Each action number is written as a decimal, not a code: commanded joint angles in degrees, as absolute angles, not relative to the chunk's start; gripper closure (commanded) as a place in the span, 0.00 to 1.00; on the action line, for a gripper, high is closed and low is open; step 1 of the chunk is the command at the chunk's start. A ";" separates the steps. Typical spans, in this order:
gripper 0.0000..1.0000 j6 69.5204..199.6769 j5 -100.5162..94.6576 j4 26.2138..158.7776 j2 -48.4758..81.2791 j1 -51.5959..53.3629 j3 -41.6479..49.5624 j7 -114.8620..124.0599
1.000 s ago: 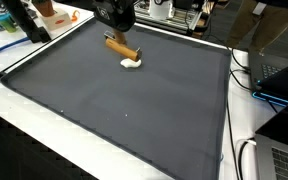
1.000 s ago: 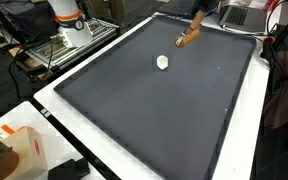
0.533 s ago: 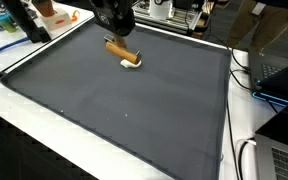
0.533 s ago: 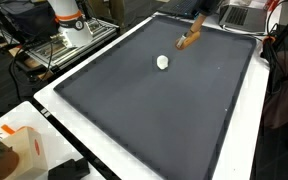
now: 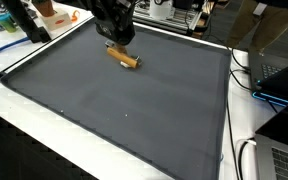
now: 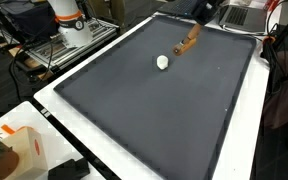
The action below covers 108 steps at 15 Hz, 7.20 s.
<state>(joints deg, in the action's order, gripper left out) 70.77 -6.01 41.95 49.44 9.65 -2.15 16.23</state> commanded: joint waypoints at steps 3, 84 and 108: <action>0.77 68.48 -7.26 38.27 52.40 9.79 -1.93 12.81; 0.77 85.39 -0.54 66.36 30.85 5.04 -2.51 18.37; 0.77 101.38 3.48 109.29 1.03 0.53 -1.54 2.92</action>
